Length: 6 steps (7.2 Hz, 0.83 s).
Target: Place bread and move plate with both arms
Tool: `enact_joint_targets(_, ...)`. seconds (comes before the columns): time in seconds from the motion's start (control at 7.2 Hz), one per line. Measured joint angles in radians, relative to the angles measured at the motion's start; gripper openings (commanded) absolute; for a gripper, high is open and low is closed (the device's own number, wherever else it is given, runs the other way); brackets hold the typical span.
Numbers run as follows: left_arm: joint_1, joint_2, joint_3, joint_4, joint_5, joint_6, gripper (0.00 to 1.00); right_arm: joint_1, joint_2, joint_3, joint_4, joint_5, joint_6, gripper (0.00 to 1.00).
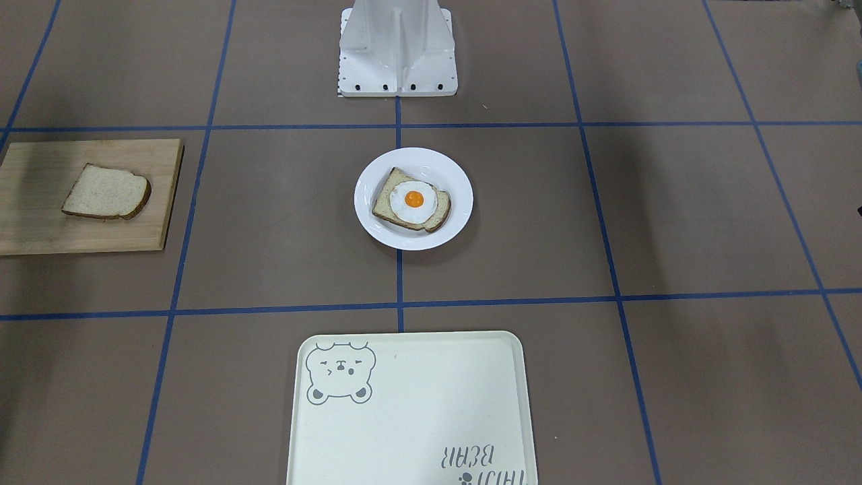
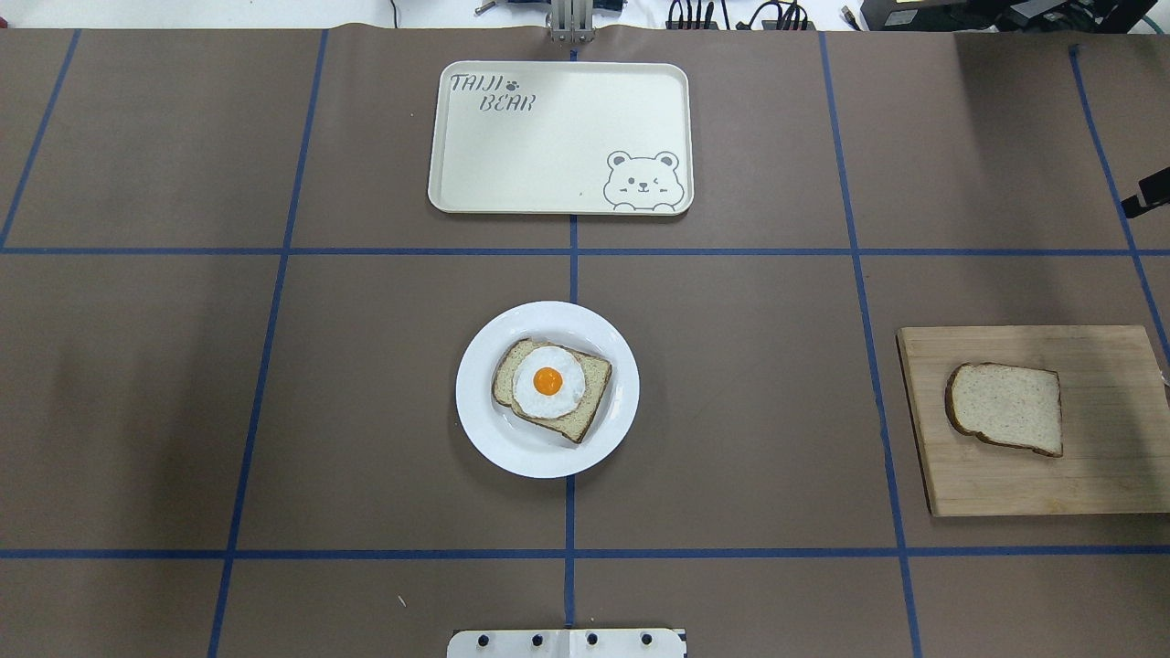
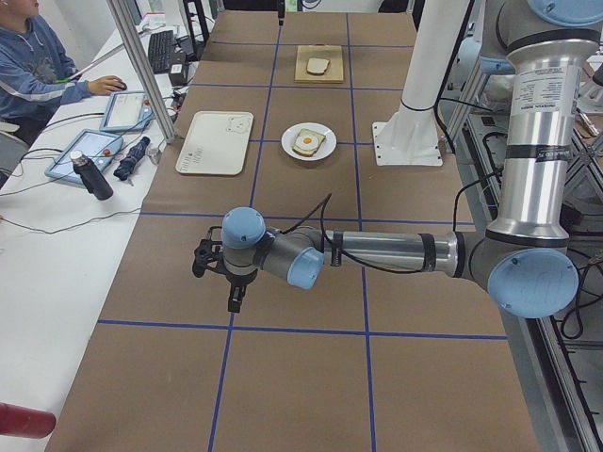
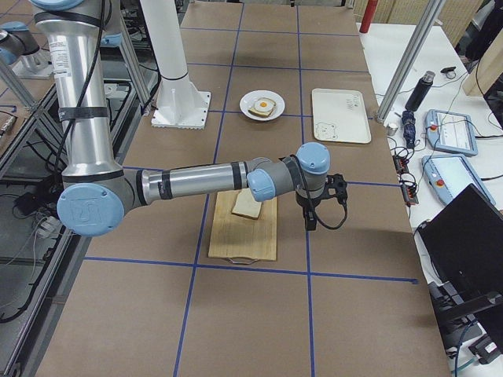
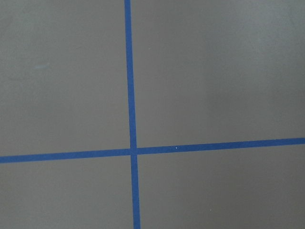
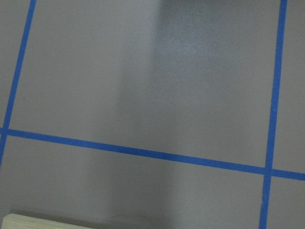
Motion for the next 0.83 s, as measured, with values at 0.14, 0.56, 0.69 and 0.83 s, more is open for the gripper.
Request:
enact_joint_targets(0.14,0.001,0.004,0.002,-0.017,0.001,-0.001,0.99,-0.009,-0.020,0.008,0.031,0.013,0.009,1.00)
enact_joint_targets(0.56,0.001,0.007,0.003,-0.027,0.002,-0.001,0.99,-0.065,-0.106,0.085,0.054,0.053,0.154,1.00)
enact_joint_targets(0.69,0.002,0.008,0.004,-0.027,0.003,0.000,0.99,-0.101,-0.134,0.095,0.084,0.054,0.199,1.00)
enact_joint_targets(0.83,0.002,0.008,0.004,-0.028,0.003,0.000,0.99,-0.139,-0.170,0.097,0.162,0.045,0.251,1.00)
